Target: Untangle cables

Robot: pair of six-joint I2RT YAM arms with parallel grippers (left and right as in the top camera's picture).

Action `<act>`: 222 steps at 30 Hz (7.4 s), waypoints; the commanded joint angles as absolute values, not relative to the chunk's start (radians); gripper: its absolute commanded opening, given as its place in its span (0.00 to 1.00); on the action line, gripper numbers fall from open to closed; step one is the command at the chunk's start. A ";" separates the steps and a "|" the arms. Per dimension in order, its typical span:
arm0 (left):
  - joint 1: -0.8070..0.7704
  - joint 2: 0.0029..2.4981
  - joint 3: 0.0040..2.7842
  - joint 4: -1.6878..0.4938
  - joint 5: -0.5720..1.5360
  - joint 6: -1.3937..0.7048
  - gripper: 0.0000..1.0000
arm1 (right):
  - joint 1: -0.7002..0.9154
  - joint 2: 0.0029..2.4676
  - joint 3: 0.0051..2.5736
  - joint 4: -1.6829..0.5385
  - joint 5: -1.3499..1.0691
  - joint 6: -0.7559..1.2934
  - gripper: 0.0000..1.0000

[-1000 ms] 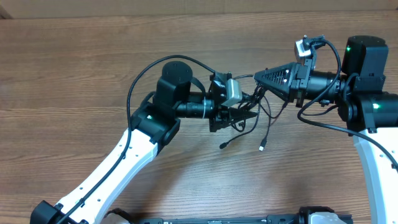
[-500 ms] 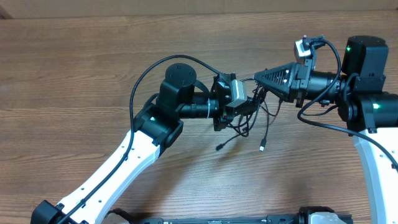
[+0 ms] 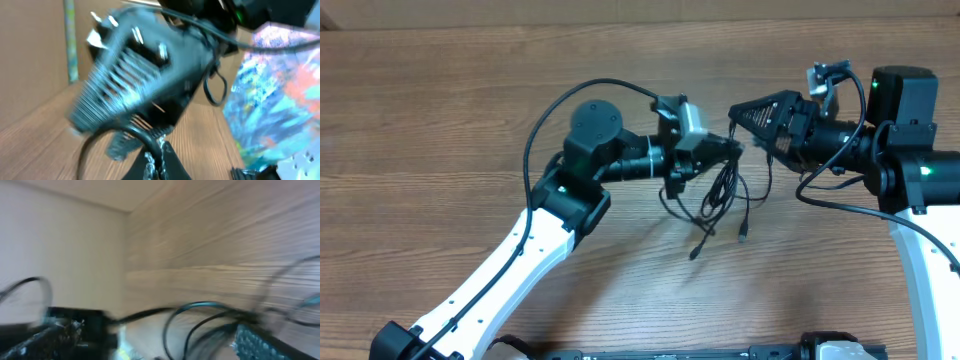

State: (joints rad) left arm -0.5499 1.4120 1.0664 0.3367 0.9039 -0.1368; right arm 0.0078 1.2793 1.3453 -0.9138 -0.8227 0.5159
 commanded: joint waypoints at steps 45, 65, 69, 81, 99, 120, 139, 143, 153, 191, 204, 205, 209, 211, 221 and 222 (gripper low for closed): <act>-0.606 1.398 1.083 0.547 0.598 -0.897 0.04 | 0.012 1.273 1.348 -0.953 -1.185 -0.349 0.37; -0.612 1.398 1.083 0.435 0.640 -0.888 0.40 | 0.038 1.273 1.349 -0.901 -1.303 -0.116 0.04; -0.592 1.398 1.083 0.444 0.818 -0.798 0.40 | 0.009 1.273 1.349 -0.820 -1.303 0.025 0.04; -0.533 1.398 1.083 0.441 1.164 -0.570 0.42 | -0.075 1.273 1.349 -0.738 -1.303 0.302 0.04; -0.539 1.399 1.083 0.168 1.222 -0.253 0.58 | -0.075 1.273 1.349 -0.472 -1.303 0.808 0.04; -0.563 1.400 1.083 0.168 1.223 -0.253 0.62 | -0.074 1.273 1.348 -0.373 -1.174 1.161 0.04; -0.514 1.400 1.083 0.169 1.224 -0.255 0.54 | 0.144 1.279 1.348 -0.935 -0.596 0.679 0.04; -0.492 1.400 1.083 0.169 1.230 -0.263 0.52 | 0.262 1.293 1.348 -0.955 -0.458 0.679 0.04; -0.364 1.398 1.083 0.184 1.365 -0.297 0.49 | 0.422 1.410 1.348 -0.979 -0.342 0.703 0.04; -0.256 1.398 1.083 0.183 1.375 -0.314 0.57 | 0.173 1.507 1.345 -1.017 -0.222 0.645 0.88; -0.163 1.398 1.083 0.176 1.306 -0.348 0.62 | 0.231 1.678 1.342 -1.013 -0.178 0.645 0.89; -0.163 1.398 1.083 0.175 1.305 -0.348 0.62 | 0.240 1.694 1.342 -1.008 -0.190 0.645 0.88; -0.163 1.398 1.083 0.175 1.305 -0.348 0.62 | 0.289 1.752 1.342 -0.981 -0.251 0.645 0.88; -0.163 1.398 1.083 0.175 1.305 -0.348 0.62 | 0.321 1.774 1.342 -0.965 -0.285 0.645 0.88; -0.162 1.399 1.083 0.175 1.297 -0.344 0.63 | 0.517 1.796 1.342 -0.899 -0.316 0.646 0.89; -0.162 1.399 1.083 0.175 1.297 -0.344 0.63 | 0.525 1.796 1.342 -0.897 -0.316 0.646 0.90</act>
